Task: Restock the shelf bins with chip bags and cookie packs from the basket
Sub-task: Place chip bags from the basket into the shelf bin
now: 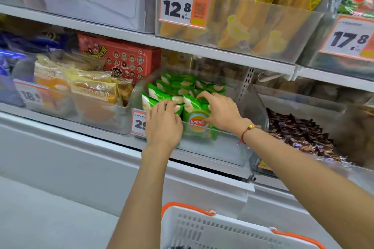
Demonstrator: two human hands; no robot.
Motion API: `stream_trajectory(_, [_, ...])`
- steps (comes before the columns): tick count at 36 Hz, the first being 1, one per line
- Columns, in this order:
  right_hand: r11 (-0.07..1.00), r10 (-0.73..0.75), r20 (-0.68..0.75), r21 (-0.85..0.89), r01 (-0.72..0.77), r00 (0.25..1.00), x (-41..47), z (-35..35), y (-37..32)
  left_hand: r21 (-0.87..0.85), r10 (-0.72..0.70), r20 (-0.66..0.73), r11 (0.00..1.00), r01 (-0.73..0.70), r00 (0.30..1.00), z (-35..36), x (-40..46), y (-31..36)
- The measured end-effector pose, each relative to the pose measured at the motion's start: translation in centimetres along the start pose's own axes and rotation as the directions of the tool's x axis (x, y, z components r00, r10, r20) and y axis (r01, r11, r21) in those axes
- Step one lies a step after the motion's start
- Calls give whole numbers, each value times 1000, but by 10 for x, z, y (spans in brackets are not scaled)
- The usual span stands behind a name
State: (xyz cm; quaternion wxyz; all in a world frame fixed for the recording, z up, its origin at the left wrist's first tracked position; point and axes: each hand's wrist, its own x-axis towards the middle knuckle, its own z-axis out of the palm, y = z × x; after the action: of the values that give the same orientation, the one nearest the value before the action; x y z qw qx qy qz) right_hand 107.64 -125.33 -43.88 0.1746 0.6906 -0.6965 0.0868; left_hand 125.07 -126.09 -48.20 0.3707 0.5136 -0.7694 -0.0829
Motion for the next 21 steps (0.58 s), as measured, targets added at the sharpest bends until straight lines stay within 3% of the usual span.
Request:
stream_trajectory(4, [1000,15,20,3,-15,1000,-1,6,1,-7,-13,2,1000,13,1000,0,1,2])
stream_trajectory(10, [1000,-11,250,7,10,968,8,-9,-1,-62,-15,11,998,15,1000,-3,-2,3])
stream_trajectory(14, [996,2,295,80,-27,956,3,-16,4,-80,10,-46,997,-14,999,-8,-3,1])
stream_trajectory(18, [994,-2,172,106,-17,985,-19,-23,10,-73,20,-155,997,-32,988,-17,-4,2])
stream_trajectory(21, [975,-15,-127,219,43,992,-48,-24,11,-85,3,-190,996,-19,982,-24,-9,10])
